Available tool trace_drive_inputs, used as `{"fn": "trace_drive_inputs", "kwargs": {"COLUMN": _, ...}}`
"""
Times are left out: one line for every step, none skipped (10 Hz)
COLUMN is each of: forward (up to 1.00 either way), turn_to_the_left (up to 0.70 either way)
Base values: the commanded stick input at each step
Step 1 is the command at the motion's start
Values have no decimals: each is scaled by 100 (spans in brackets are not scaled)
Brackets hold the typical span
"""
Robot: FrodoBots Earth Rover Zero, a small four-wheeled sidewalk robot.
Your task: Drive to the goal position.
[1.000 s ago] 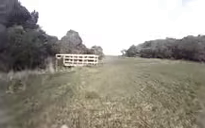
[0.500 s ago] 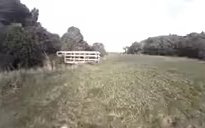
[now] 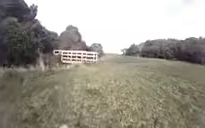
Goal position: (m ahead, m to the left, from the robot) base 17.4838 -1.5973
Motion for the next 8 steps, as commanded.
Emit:
{"fn": "trace_drive_inputs", "kwargs": {"forward": 85, "turn_to_the_left": -33}}
{"fn": "trace_drive_inputs", "kwargs": {"forward": 85, "turn_to_the_left": -29}}
{"fn": "trace_drive_inputs", "kwargs": {"forward": 85, "turn_to_the_left": -12}}
{"fn": "trace_drive_inputs", "kwargs": {"forward": 85, "turn_to_the_left": 0}}
{"fn": "trace_drive_inputs", "kwargs": {"forward": 85, "turn_to_the_left": 0}}
{"fn": "trace_drive_inputs", "kwargs": {"forward": 85, "turn_to_the_left": 0}}
{"fn": "trace_drive_inputs", "kwargs": {"forward": 85, "turn_to_the_left": 0}}
{"fn": "trace_drive_inputs", "kwargs": {"forward": 85, "turn_to_the_left": 0}}
